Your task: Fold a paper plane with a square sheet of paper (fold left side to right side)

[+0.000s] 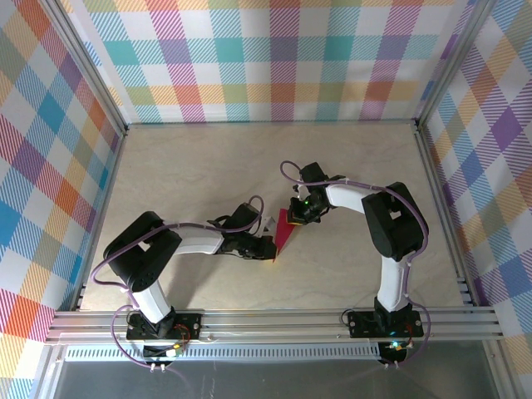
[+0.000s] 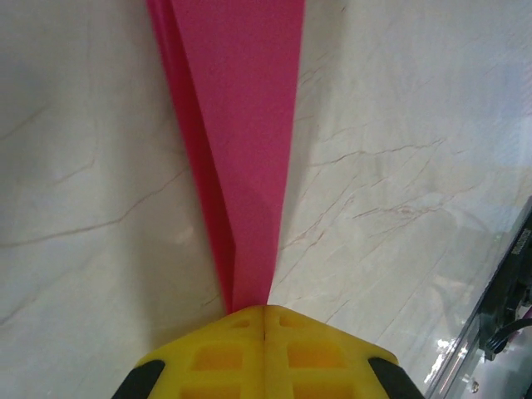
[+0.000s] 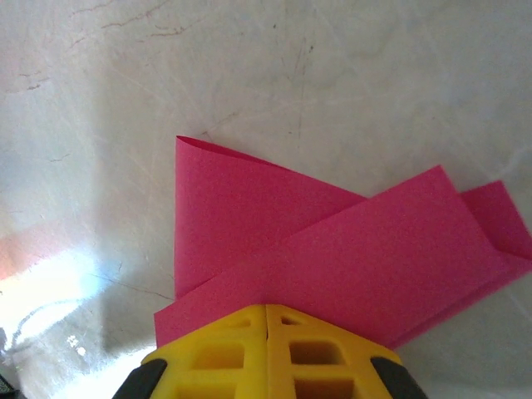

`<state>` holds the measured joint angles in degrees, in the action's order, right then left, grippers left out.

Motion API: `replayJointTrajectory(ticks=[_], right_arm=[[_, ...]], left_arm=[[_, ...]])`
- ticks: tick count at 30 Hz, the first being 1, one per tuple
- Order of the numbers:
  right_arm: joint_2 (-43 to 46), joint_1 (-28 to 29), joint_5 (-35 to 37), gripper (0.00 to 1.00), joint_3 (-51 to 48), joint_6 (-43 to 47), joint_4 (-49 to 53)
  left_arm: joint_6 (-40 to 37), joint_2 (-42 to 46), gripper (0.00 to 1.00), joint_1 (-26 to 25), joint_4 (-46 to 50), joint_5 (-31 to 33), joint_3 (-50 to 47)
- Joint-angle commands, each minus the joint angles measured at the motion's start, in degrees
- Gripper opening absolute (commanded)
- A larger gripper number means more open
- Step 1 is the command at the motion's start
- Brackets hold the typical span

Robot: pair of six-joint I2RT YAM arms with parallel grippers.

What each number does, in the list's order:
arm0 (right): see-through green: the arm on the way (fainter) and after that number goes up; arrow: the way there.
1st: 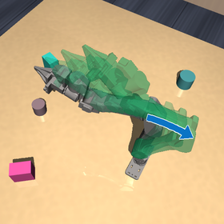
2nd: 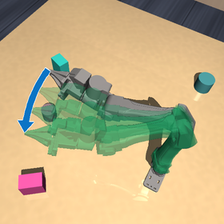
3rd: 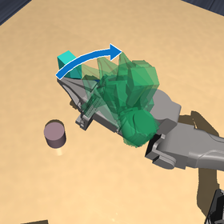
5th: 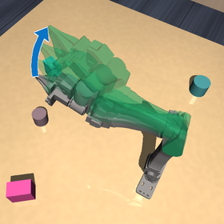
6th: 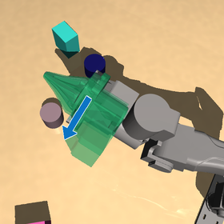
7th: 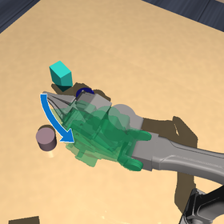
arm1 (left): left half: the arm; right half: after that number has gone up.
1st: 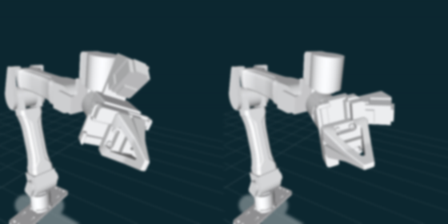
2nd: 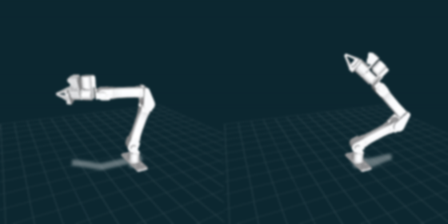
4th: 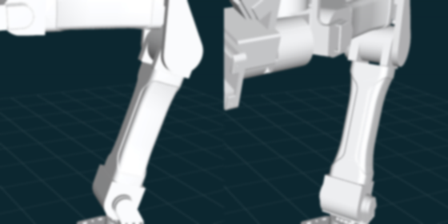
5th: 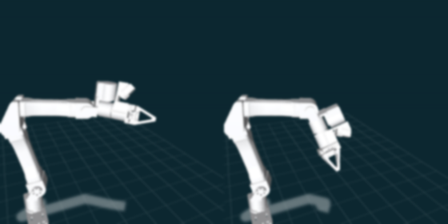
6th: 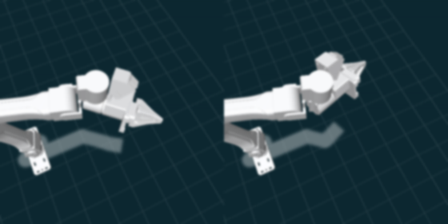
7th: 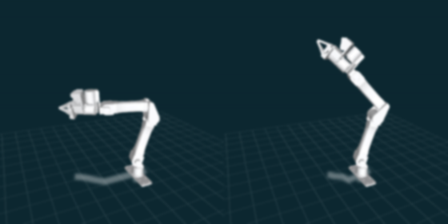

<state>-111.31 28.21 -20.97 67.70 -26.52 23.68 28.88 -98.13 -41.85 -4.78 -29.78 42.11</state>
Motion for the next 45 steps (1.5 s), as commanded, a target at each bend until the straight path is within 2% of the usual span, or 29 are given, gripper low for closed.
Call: replayJointTrajectory(ticks=[1,11,18,27,45], right_arm=[[0.7,0.4,0.2,0.0,-0.4,-0.2,0.8],[10.9,0.7,-3.3,0.0,-5.2,-0.4,-1.7],[14.9,5.0,-5.2,0.0,-10.9,-0.9,-3.6],[12.6,8.7,-5.3,0.0,-13.2,-2.0,-7.1],[8.7,9.2,-3.2,0.0,-14.5,-2.0,-8.8]], left_arm=[[-0.2,-0.5,0.0,0.4,1.2,1.4,-1.8],[0.2,-0.5,0.0,-0.2,1.2,3.1,-3.7],[-0.3,-0.5,0.0,-0.3,1.7,3.3,-3.1],[-0.3,-0.8,0.0,-0.3,1.8,3.2,-2.6],[0.2,-1.1,0.0,-0.5,2.5,4.0,-2.7]])
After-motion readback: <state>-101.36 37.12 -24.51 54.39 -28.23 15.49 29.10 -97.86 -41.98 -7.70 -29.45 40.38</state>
